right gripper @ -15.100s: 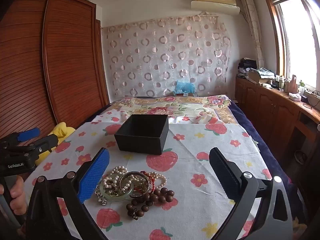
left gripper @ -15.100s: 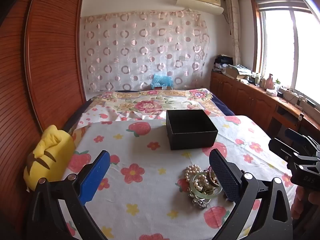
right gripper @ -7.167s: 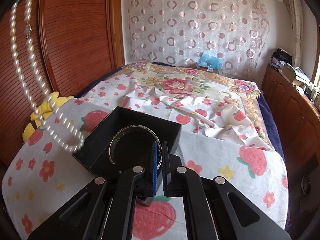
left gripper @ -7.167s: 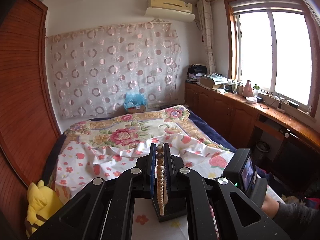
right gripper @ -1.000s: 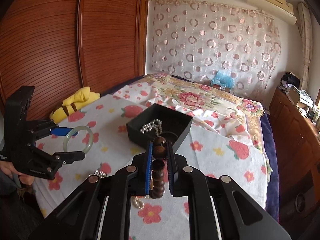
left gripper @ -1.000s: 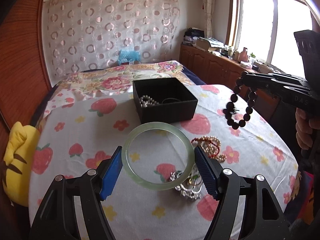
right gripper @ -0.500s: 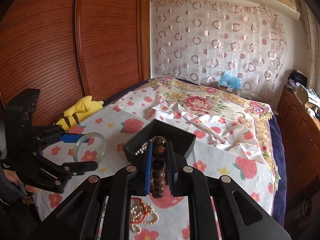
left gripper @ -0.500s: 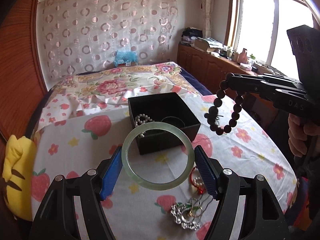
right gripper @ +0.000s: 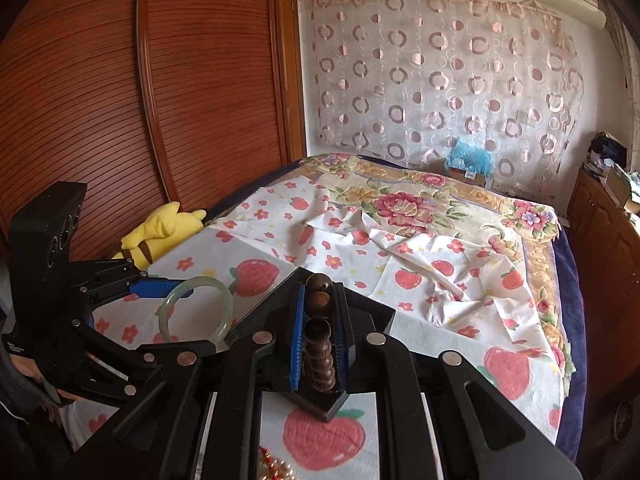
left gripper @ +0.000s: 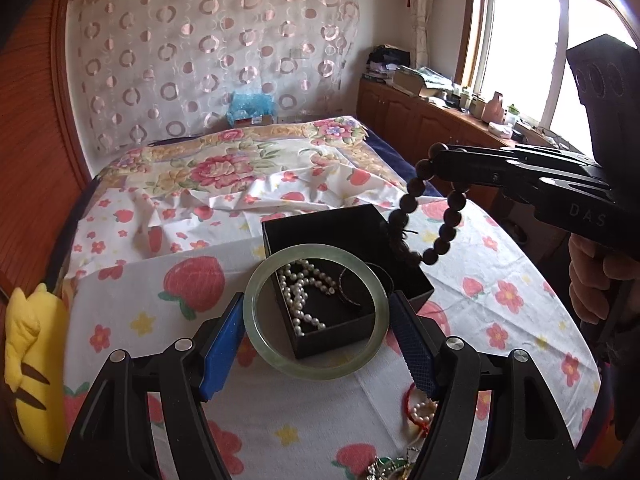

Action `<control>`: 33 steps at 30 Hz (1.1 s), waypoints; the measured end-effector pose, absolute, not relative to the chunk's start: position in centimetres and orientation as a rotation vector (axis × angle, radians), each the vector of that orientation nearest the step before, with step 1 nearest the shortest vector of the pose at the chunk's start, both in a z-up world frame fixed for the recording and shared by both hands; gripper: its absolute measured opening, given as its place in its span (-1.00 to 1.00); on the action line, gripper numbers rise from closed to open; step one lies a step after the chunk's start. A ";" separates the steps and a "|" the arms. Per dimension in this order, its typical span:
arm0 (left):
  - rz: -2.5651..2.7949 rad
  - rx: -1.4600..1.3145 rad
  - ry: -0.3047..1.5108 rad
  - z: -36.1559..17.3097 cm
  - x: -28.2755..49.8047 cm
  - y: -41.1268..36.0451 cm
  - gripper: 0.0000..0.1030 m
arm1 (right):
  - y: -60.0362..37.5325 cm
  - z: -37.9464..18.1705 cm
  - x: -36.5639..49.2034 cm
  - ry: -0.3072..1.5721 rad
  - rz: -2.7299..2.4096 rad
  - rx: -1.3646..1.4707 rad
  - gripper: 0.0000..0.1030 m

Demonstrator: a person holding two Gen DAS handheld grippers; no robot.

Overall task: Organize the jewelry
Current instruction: 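Carry the bead bracelet with the right tool while the left tool carries the jade bangle to the box, then open the right tool over the box while the left tool releases the jade bangle inside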

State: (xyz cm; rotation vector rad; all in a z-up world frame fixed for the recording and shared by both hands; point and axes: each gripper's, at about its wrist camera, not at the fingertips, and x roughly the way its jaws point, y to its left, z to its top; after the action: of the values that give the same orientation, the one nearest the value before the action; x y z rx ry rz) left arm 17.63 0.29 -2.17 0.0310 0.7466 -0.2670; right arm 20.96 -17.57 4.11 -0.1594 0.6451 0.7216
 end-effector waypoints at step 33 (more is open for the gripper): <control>-0.282 0.085 0.830 -5.3 25.4 -2.0 0.33 | -20.2 -2.6 22.9 0.772 0.613 -0.077 -0.55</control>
State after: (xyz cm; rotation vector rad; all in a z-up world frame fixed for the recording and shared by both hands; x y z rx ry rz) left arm 25.38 -1.96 -5.34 0.0845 0.8302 -0.2819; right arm 22.88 -20.24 -2.56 -0.0769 0.7716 0.6128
